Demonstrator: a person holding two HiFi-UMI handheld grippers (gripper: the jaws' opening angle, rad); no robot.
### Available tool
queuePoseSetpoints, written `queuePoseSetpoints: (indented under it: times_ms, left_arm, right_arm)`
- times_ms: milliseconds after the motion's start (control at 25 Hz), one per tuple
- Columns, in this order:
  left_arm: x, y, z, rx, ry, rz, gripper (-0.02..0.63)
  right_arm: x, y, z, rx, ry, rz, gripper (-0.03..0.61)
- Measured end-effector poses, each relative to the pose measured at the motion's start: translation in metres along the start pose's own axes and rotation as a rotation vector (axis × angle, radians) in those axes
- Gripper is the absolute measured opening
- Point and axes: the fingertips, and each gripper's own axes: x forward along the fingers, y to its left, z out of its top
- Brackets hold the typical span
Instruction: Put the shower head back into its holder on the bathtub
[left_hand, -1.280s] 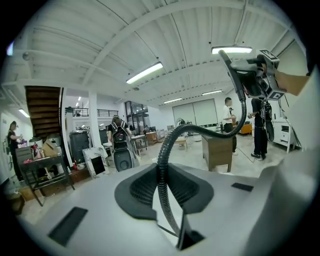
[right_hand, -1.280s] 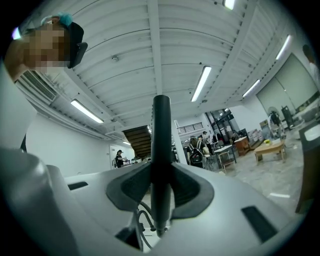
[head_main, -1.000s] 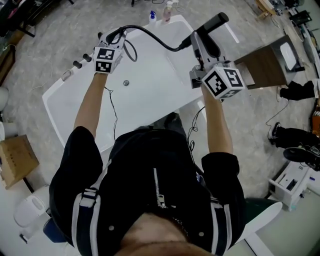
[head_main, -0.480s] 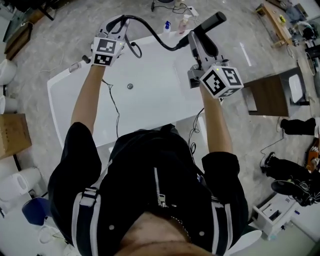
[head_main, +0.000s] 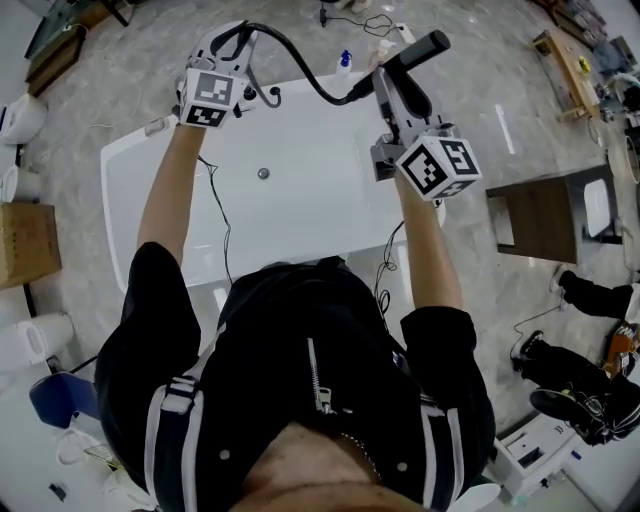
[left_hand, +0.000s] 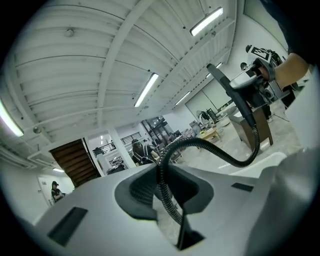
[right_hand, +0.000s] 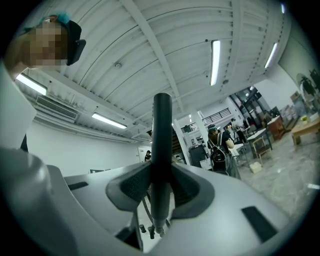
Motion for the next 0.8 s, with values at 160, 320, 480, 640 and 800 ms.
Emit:
queuePoseSetpoints:
  times_ms: [160,320,480,640,800]
  left_arm:
    - [0.005,-0.004,0.007,0.043,-0.009,0.011,0.077]
    - [0.012,-0.007,0.006,0.062,-0.008,0.011,0.077]
    - [0.020,-0.013,0.008,0.065,-0.011,0.005,0.077]
    - [0.025,-0.020,0.003,0.055,-0.009,0.002,0.077]
    - [0.029,-0.028,-0.002,0.046,-0.005,-0.007,0.077]
  right_arm:
    - [-0.002,-0.009,-0.002,0.014,0.003,0.006,0.127]
    - [-0.004,-0.014,-0.006,0.025,0.010,0.004,0.127]
    - [-0.007,-0.022,-0.008,0.032,0.019,-0.004,0.127]
    - [-0.010,-0.030,-0.012,0.035,0.025,-0.019,0.127]
    - [-0.016,-0.034,-0.014,0.033,0.033,-0.032,0.127]
